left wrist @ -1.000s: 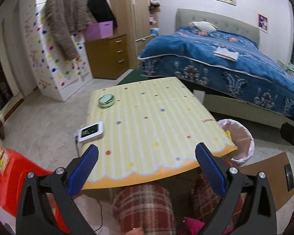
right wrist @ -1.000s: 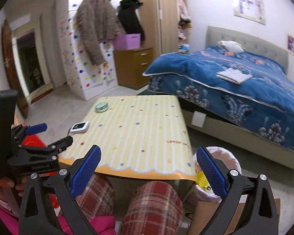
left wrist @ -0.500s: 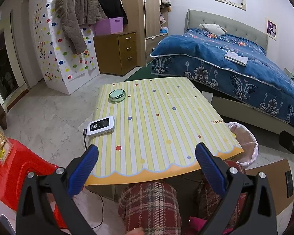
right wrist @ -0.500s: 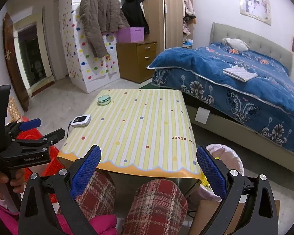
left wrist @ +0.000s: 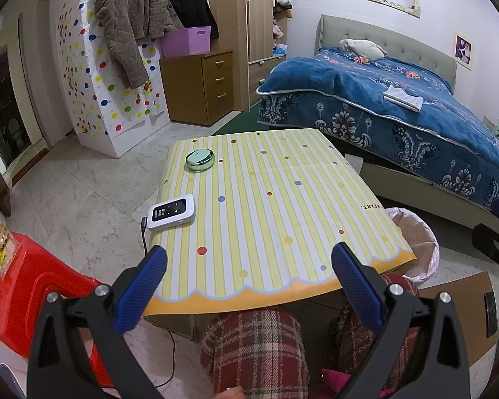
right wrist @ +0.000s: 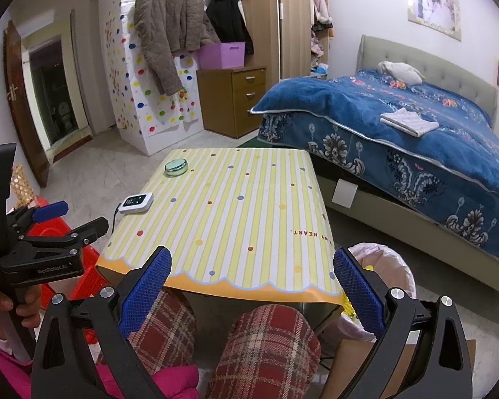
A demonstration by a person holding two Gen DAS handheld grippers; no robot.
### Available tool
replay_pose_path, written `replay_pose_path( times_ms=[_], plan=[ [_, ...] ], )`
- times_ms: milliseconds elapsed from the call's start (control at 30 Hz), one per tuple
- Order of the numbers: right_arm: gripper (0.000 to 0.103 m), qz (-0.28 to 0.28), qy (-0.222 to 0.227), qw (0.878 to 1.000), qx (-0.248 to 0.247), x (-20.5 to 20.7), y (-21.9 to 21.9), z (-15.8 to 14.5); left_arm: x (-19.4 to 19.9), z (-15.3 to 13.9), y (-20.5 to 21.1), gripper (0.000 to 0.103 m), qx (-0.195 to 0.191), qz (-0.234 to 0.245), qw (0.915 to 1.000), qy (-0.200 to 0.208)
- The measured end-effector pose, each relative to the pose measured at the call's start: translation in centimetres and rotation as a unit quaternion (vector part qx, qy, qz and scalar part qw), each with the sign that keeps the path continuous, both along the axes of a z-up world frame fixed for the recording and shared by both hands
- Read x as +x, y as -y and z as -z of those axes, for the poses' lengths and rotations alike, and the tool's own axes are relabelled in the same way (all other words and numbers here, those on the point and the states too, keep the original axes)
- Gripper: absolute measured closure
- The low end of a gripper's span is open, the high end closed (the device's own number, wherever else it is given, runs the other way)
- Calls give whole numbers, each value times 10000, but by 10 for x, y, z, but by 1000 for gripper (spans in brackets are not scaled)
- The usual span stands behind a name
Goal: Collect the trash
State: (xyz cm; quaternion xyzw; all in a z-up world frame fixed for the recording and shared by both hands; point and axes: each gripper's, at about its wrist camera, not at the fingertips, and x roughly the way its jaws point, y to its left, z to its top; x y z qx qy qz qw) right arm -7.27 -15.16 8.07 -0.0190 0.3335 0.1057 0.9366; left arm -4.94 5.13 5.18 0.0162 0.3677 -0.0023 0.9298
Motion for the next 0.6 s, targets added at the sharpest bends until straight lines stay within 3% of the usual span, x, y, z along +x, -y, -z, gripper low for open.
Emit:
replay_pose_path(
  times_ms=[600],
  plan=[
    [7,5,-15,10000,41,1,-1,2,1,1,-2,7,13,6,10000,-6]
  ],
)
